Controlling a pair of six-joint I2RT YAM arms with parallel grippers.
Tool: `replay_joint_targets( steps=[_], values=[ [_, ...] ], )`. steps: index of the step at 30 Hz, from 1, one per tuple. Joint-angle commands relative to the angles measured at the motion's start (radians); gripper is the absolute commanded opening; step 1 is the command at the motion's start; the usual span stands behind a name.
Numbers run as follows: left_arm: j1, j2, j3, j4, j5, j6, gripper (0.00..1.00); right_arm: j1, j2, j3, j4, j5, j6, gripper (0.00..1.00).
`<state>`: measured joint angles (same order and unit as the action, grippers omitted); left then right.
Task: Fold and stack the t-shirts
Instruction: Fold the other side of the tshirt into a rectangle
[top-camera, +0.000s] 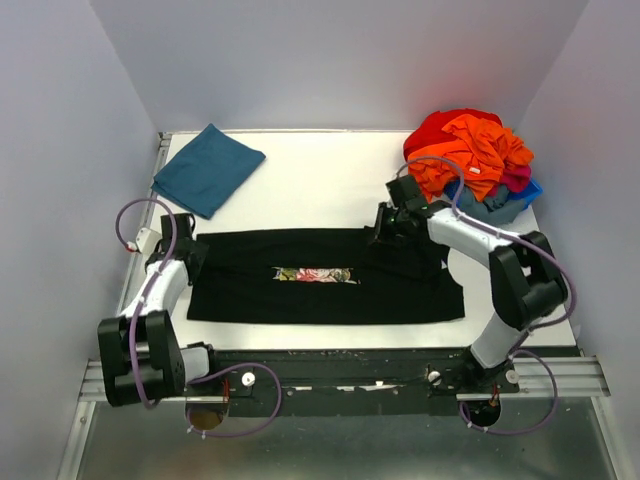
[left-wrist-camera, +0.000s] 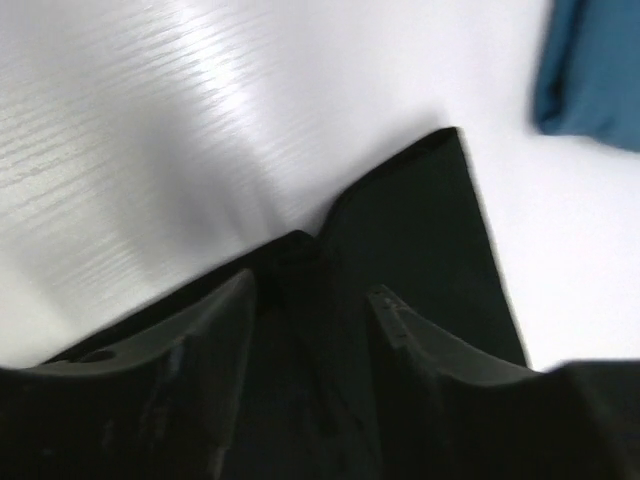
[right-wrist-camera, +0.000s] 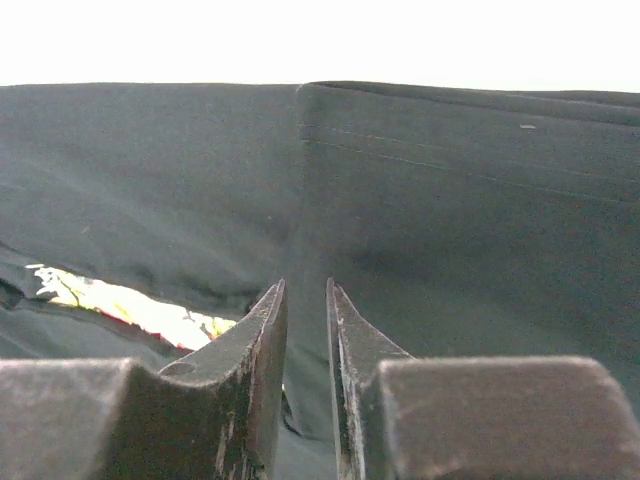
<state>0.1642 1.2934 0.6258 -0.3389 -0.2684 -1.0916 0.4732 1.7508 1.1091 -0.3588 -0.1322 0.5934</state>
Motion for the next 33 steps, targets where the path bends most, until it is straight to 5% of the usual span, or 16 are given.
replay_joint_targets(
  steps=[1, 6, 13, 20, 24, 26, 33],
  values=[
    [-0.035, -0.17, -0.003, 0.011, -0.025, 0.042, 0.71, -0.074, -0.125, -0.035, -0.063, 0.117, -0.049, 0.31],
    [-0.124, -0.269, -0.005, 0.061, -0.008, 0.137, 0.97, -0.18, -0.146, -0.049, -0.069, 0.166, -0.084, 0.38],
    [-0.376, -0.208, -0.011, 0.303, 0.177, 0.194, 0.93, -0.217, 0.001, 0.075, -0.114, 0.244, -0.112, 0.41],
    [-0.502, 0.105, 0.133, 0.408, 0.296, 0.205, 0.86, -0.22, 0.095, 0.167, -0.143, 0.218, -0.118, 0.4],
    [-0.551, 0.256, 0.227, 0.42, 0.349, 0.208, 0.84, -0.22, 0.082, 0.132, -0.134, 0.181, -0.116, 0.26],
    [-0.566, 0.308, 0.259, 0.429, 0.374, 0.21, 0.83, -0.22, 0.055, 0.1, -0.124, 0.146, -0.116, 0.03],
    [-0.615, 0.464, 0.385, 0.429, 0.459, 0.229, 0.82, -0.219, -0.178, -0.09, -0.103, 0.042, -0.119, 0.01]
  ],
)
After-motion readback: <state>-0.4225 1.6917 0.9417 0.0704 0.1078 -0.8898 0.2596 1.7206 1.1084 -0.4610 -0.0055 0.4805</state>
